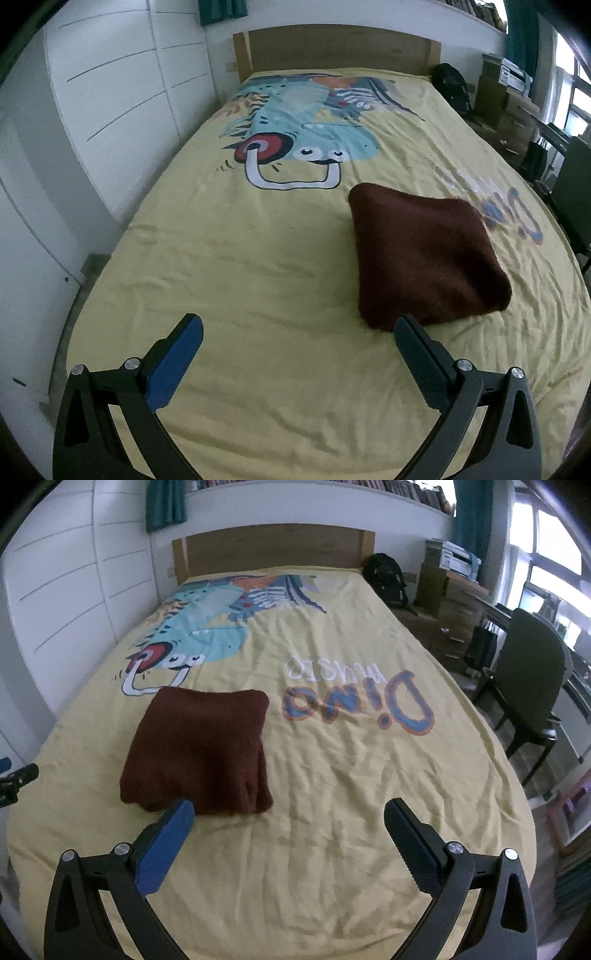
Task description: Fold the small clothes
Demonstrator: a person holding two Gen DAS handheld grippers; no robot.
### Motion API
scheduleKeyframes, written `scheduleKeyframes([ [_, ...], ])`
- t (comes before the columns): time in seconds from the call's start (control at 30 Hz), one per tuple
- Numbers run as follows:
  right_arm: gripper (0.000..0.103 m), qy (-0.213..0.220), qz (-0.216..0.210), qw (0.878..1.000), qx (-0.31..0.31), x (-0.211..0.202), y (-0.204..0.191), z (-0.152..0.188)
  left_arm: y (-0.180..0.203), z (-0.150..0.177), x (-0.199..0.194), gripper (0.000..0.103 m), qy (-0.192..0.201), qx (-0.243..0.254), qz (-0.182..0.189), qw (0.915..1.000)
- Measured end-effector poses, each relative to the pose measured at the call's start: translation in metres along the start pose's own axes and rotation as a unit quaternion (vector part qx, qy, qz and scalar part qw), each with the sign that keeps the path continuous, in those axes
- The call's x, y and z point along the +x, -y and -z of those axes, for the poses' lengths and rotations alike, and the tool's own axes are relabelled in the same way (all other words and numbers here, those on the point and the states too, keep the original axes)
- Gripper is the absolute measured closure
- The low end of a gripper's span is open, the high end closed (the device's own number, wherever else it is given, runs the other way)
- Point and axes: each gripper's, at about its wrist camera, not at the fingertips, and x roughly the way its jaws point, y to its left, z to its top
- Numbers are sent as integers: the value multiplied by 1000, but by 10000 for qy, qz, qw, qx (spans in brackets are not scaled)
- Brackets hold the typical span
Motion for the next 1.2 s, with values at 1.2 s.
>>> scheduleKeyframes([
  [1.2,0,-45,154,9998,117,-13,10,12,14,8,-8,1,30,330,-112,9994],
])
